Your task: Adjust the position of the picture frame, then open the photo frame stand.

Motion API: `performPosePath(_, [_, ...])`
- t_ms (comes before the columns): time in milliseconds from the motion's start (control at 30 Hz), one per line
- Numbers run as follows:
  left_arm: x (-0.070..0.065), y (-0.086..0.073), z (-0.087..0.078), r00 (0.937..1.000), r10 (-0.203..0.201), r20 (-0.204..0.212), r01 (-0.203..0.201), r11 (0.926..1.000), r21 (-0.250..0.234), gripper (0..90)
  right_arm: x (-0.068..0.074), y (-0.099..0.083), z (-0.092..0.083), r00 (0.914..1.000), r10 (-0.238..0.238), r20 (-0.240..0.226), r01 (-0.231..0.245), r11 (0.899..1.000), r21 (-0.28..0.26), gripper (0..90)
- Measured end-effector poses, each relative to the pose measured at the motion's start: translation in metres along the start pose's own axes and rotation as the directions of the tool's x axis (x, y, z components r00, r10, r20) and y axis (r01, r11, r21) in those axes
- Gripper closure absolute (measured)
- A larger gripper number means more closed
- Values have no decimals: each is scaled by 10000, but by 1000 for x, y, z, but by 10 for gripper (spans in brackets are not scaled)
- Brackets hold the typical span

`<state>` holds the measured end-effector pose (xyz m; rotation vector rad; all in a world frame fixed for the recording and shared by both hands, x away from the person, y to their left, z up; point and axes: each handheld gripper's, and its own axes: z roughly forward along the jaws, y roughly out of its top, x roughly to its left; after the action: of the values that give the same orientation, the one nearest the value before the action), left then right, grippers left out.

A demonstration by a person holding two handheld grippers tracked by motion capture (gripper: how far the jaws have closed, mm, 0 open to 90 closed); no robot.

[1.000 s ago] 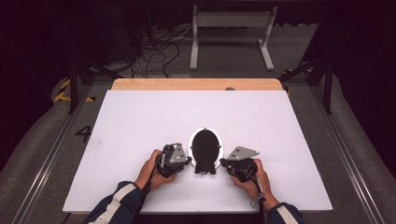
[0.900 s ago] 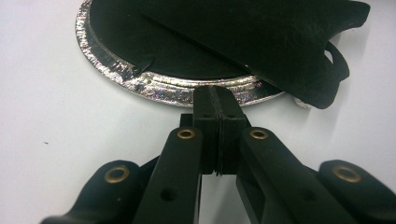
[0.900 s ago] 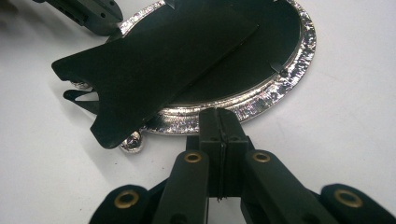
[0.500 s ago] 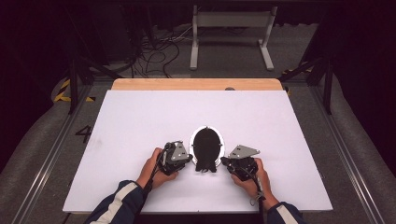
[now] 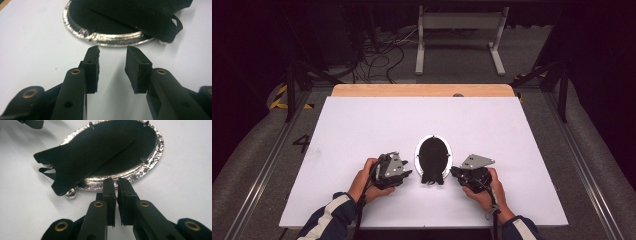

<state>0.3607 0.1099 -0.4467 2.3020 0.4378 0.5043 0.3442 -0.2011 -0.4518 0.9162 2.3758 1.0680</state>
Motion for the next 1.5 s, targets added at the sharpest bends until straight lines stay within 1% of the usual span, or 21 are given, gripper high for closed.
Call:
performPosePath(67, [3,-5,-7,9998,-202,-70,202,9998,-92,534,0,1,-6,9997,-238,42,238,9997,-73,830])
performPosePath(100, [4,-9,-12,9992,-389,51,390,9989,-243,508,-1,2,-10,9992,-406,2,406,9991,-149,824])
performPosePath(133, [4,-9,-12,9992,-389,51,390,9989,-243,510,-1,2,-10,9992,-406,2,406,9991,-149,824])
performPosePath(167, [6,-14,-19,9985,-511,202,519,9978,-413,510,-3,4,-13,9986,-491,-181,487,9986,-221,820])
performPosePath(233, [6,-23,-31,9991,-415,37,416,9979,-494,458,-7,3,-19,9984,-414,-389,399,9984,-389,815])
performPosePath(333, [6,-36,-45,9975,-700,-111,692,9957,-623,384,-9,-1,-21,9979,-326,-566,314,9993,-213,814])
performPosePath(400, [8,-48,-54,9948,-998,-191,981,9925,-731,350,-8,-4,-21,9971,-318,-686,310,9994,-130,821])
performPosePath(500, [9,-66,-65,9874,-1563,-240,1543,9855,-704,305,-5,-8,-23,9963,-265,-816,258,9996,-87,835])
performPosePath(633, [6,-80,-77,9831,-1782,-406,1755,9825,-624,257,-1,-10,-25,9955,-245,-915,251,9997,48,829])
performPosePath(767, [7,-94,-89,9711,-2326,-543,2286,9709,-713,221,0,-9,-23,9950,-263,-967,274,9996,104,824])
performPosePath(867, [9,-102,-96,9641,-2555,-722,2505,9655,-710,209,0,-9,-22,9937,-214,-1097,232,9996,146,823])
performPosePath(933, [12,-106,-99,9552,-2880,-679,2821,9556,-854,205,-1,-10,-21,9933,-152,-1145,176,9996,201,820])
performPosePath(967, [12,-106,-99,9552,-2880,-679,2821,9556,-854,205,-1,-10,-20,9934,-141,-1137,170,9996,246,817])
performPosePath(1067, [17,-109,-102,9377,-3388,-776,3298,9377,-1092,189,-2,-10,-19,9928,-36,-1197,72,9995,300,816])
performPosePath(1100, [18,-110,-104,9340,-3475,-830,3375,9343,-1145,189,-3,-10,-19,9923,0,-1237,40,9995,324,815])
performPosePath(1133, [18,-110,-104,9340,-3475,-830,3375,9343,-1145,190,-3,-10,-19,9923,0,-1237,40,9995,324,815])
performPosePath(1200, [17,-109,-103,9401,-3306,-827,3218,9411,-1040,189,-3,-10,-18,9902,83,-1395,-27,9992,401,812])
performPosePath(1233, [16,-108,-102,9401,-3304,-842,3219,9415,-995,189,-3,-10,-18,9893,148,-1449,-85,9990,443,811])
performPosePath(1300, [16,-105,-99,9488,-3037,-868,2970,9514,-818,189,-1,-9,-16,9876,179,-1561,-90,9983,571,812])
performPosePath(1433, [13,-103,-95,9550,-2845,-837,2793,9577,-689,189,5,-9,-12,9847,157,-1736,-4,9962,877,807])
performPosePath(1500, [12,-103,-94,9560,-2825,-784,2783,9586,-602,189,7,-8,-10,9830,133,-1831,36,9958,918,804])
